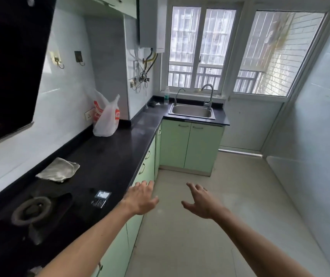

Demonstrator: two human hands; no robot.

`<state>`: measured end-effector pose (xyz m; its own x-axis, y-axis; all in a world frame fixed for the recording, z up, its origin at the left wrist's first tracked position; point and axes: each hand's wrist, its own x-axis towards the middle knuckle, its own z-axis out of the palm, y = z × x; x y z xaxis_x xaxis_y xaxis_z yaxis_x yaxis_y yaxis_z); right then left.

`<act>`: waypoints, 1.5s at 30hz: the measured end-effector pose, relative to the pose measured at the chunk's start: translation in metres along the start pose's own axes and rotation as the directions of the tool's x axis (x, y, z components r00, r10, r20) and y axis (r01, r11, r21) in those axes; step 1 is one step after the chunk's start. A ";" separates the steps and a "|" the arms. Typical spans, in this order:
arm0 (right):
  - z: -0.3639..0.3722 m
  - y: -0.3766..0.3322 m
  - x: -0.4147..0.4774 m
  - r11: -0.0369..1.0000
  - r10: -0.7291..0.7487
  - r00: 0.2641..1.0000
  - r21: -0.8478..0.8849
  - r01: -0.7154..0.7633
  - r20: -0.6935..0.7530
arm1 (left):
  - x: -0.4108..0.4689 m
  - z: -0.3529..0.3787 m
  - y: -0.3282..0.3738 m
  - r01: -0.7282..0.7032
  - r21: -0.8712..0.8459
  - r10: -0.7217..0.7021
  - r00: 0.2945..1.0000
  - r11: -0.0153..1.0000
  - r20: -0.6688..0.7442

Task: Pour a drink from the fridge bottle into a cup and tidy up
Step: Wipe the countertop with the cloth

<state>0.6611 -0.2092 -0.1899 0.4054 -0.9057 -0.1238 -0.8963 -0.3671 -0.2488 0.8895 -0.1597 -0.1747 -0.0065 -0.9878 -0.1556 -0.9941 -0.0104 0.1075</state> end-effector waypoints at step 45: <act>-0.056 0.054 0.361 0.997 -0.042 0.998 -0.056 0.044 0.042 | 0.340 -0.053 -0.068 0.015 0.176 -0.018 1.000 0.984 0.019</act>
<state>0.7491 -0.5674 -0.1937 0.4499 -0.8798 -0.1537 -0.8861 -0.4183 -0.1995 0.9602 -0.5030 -0.1832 0.0096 -0.9843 -0.1761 -0.9976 0.0027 -0.0695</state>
